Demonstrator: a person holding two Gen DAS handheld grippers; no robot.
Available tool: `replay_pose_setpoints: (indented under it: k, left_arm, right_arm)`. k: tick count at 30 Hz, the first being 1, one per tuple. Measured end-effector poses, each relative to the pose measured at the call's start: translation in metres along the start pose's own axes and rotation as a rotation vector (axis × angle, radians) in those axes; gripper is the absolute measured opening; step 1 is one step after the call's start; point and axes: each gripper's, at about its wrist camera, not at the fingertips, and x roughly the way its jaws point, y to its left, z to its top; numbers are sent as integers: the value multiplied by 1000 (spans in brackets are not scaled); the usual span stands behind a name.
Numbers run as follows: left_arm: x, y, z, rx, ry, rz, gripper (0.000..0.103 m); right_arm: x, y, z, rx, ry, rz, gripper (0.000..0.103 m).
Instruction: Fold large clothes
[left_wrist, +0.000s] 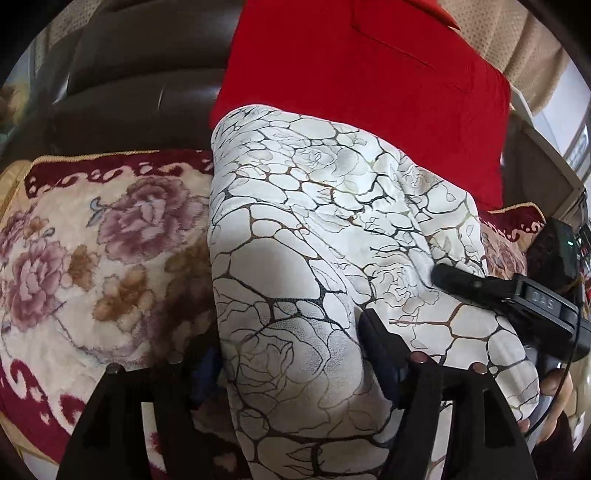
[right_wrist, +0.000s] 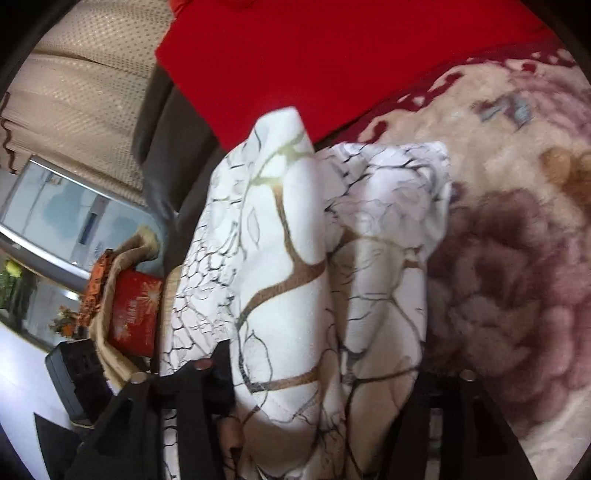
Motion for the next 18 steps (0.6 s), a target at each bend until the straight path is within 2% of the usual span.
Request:
replay_pose_setpoints:
  k: [4, 7, 9, 13, 14, 15, 18]
  left_arm:
    - [-11, -5, -1, 17, -25, 33, 73]
    - [-21, -16, -2, 61, -63, 98, 73]
    - [-29, -24, -6, 93, -90, 144, 73]
    - [-45, -36, -13, 150, -152, 237, 73]
    - [-49, -36, -17, 157, -166, 257, 73]
    - [-53, -36, -21, 160, -180, 282, 73]
    - [-60, -32, -29, 150, -195, 315, 73]
  right_arm:
    - [-31, 2, 0, -61, -53, -49, 66]
    - [-58, 9, -9, -131, -114, -130, 66]
    - [-76, 25, -19, -217, -185, -177, 66]
    - [-102, 51, -32, -296, -267, -134, 62]
    - [-106, 58, -37, -309, -279, -120, 56]
    - [-108, 64, -43, -326, -283, -113, 51]
    - [-103, 76, -59, -363, -264, -120, 49]
